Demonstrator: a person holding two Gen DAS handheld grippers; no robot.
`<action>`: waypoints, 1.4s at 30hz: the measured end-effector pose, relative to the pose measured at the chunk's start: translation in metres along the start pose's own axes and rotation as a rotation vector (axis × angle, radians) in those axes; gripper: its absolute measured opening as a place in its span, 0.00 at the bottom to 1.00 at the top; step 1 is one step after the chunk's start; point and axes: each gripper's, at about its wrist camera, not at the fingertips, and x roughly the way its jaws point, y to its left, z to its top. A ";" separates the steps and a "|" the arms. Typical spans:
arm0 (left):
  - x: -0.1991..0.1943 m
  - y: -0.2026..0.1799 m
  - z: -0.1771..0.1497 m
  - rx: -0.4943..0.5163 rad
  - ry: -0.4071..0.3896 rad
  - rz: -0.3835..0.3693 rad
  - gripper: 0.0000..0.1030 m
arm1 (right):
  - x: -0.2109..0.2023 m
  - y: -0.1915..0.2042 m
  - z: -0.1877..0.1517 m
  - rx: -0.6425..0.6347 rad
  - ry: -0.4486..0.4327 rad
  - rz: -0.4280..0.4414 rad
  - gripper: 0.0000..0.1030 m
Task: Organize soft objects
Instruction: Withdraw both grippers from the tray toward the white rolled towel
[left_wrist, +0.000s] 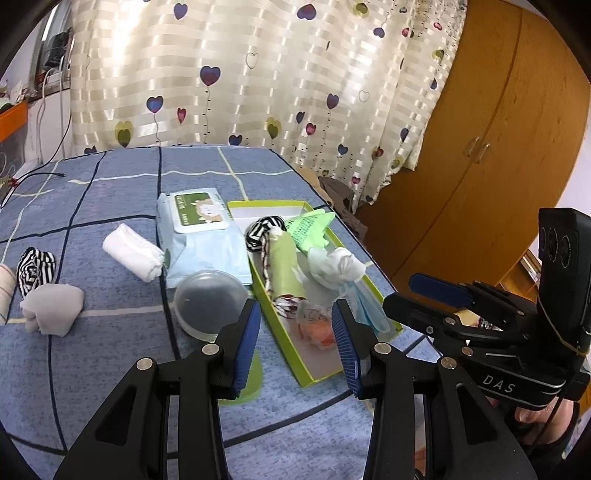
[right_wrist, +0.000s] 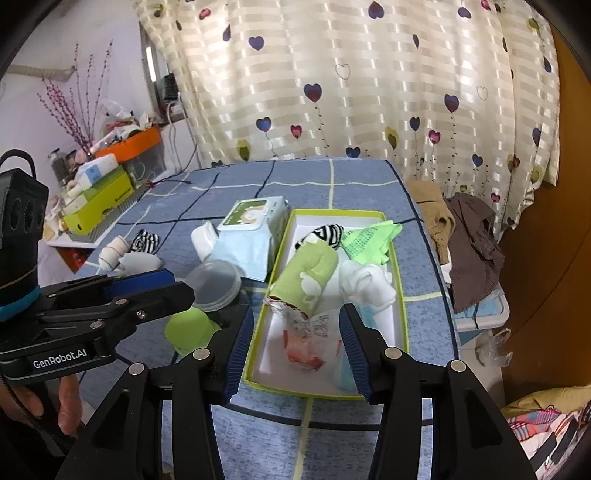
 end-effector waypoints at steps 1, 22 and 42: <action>0.000 0.001 0.000 -0.003 -0.001 0.000 0.41 | 0.001 0.002 0.001 -0.004 0.000 0.003 0.46; -0.027 0.054 -0.005 -0.088 -0.043 0.055 0.41 | 0.021 0.056 0.022 -0.082 0.010 0.086 0.46; -0.049 0.125 -0.024 -0.219 -0.062 0.160 0.41 | 0.060 0.113 0.031 -0.183 0.059 0.167 0.46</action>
